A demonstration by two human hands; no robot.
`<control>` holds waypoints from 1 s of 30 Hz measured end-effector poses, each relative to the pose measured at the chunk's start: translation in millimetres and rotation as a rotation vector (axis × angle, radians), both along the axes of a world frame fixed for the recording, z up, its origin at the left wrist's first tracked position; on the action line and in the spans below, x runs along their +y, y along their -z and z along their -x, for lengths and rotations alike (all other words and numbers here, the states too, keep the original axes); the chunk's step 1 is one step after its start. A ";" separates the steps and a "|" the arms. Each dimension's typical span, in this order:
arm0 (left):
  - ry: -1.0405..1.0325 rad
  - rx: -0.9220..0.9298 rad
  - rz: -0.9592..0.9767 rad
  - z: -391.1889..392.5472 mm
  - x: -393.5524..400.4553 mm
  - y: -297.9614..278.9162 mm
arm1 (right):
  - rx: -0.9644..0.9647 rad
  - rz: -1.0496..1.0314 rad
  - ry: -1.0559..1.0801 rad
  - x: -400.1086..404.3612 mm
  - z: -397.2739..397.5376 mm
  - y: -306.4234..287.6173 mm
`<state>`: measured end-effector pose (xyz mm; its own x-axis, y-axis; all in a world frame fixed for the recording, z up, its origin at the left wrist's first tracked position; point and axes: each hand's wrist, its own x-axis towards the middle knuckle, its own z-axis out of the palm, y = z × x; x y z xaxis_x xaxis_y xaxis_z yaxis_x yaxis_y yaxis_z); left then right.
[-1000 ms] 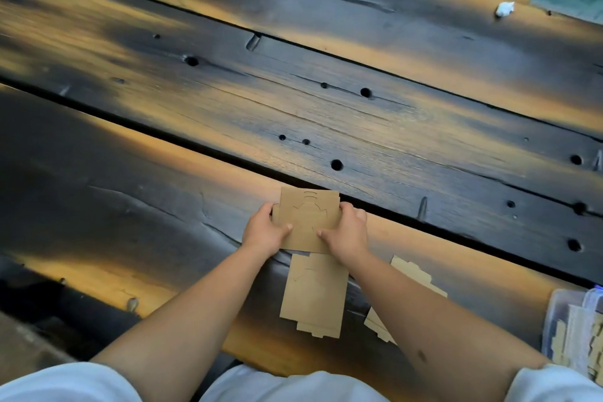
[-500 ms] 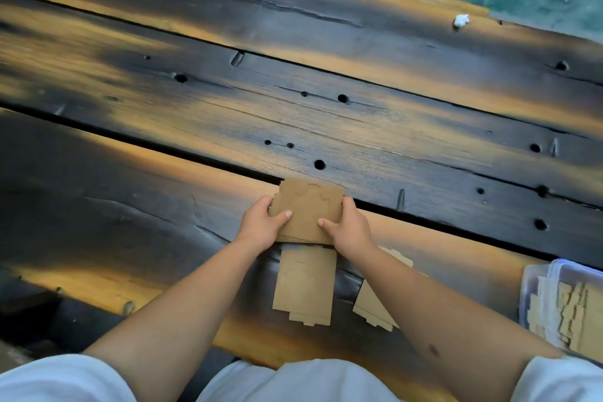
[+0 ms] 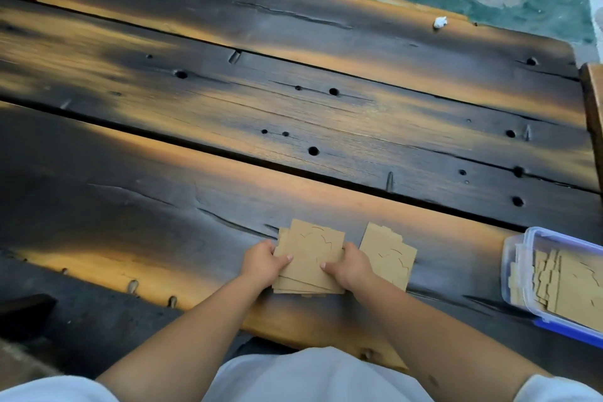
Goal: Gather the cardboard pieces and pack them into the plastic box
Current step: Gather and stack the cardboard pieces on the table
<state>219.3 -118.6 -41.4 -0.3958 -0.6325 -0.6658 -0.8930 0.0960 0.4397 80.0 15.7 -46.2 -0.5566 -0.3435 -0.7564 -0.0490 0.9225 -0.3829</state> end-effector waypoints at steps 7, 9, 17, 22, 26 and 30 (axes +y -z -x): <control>-0.103 -0.036 0.027 -10.1 7.2 14.2 | 0.042 -0.053 0.058 0.6 -16.0 7.6; -0.123 -0.035 0.012 -10.6 6.6 16.6 | 0.047 -0.054 0.080 -3.3 -19.3 9.3; -0.192 0.033 -0.160 -9.1 9.9 18.0 | -0.028 -0.040 0.116 -12.2 -18.4 9.8; -0.200 0.035 -0.185 -13.5 10.7 13.6 | -0.137 0.062 0.146 -3.8 -21.7 7.7; -0.138 0.053 -0.148 -9.2 21.2 8.8 | -0.046 0.083 0.106 12.1 -21.9 -0.6; -0.074 0.108 -0.196 8.2 32.4 6.8 | -0.033 0.143 0.214 43.1 -6.5 -8.8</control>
<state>211.1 -86.2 -48.2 -0.4284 -0.5251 -0.7354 -0.8413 -0.0652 0.5366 86.5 58.8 -37.3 -0.6041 -0.3251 -0.7276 0.1561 0.8470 -0.5081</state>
